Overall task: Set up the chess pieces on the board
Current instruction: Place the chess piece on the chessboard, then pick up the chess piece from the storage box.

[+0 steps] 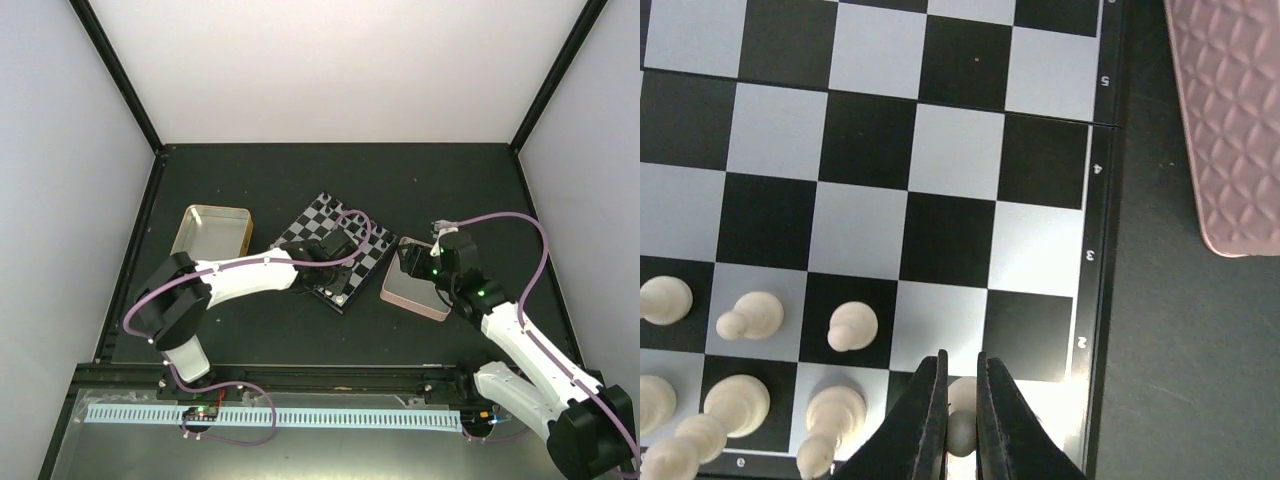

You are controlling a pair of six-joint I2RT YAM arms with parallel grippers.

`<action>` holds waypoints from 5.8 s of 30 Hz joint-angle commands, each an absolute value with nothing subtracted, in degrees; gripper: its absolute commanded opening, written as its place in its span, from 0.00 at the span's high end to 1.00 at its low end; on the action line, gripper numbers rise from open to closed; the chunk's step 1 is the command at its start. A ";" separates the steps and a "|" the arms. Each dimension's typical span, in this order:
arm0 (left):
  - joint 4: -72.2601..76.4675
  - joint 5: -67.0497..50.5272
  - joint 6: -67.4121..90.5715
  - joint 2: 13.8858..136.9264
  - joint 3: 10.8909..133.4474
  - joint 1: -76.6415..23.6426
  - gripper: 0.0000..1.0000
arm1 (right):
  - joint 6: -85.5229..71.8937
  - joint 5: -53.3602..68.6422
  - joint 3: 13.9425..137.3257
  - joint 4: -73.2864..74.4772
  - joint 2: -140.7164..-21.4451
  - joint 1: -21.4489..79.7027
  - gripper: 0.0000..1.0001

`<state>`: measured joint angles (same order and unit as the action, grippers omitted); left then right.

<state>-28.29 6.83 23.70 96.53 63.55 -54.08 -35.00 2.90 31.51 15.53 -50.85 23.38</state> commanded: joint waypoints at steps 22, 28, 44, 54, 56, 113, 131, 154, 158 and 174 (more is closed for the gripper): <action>-25.95 9.85 19.25 105.16 67.59 -53.96 0.96 | -35.68 0.09 31.99 15.52 -53.96 23.13 0.31; -26.31 10.37 18.98 104.99 67.68 -53.81 0.90 | -35.77 0.43 32.24 15.39 -54.31 23.11 0.31; -27.77 9.84 22.97 95.38 68.89 -53.66 0.61 | -38.84 -10.26 37.14 26.19 -53.57 23.04 0.35; -22.88 7.59 25.65 78.81 62.89 -51.57 0.54 | -31.47 -27.87 51.31 44.44 -76.84 20.21 0.57; -22.94 7.25 25.24 76.40 62.17 -50.83 0.53 | -29.71 -29.36 54.29 46.42 -81.75 20.34 0.60; -13.58 8.00 24.90 61.47 49.82 -40.91 0.42 | -22.97 -48.91 63.43 52.25 -111.49 23.81 0.97; -14.18 5.88 25.26 62.49 50.54 -40.03 0.42 | -40.73 -15.35 43.79 22.96 -84.12 24.61 0.97; -16.36 2.01 25.75 65.48 53.08 -39.88 0.42 | -41.88 -15.76 44.54 27.92 -85.98 24.61 0.74; -16.44 1.07 25.65 65.64 52.97 -39.82 0.42 | -40.61 -15.16 44.75 27.25 -87.06 24.61 0.79; -16.62 0.60 26.28 64.48 53.49 -39.88 0.42 | -35.89 -16.10 45.32 29.34 -79.90 24.77 0.96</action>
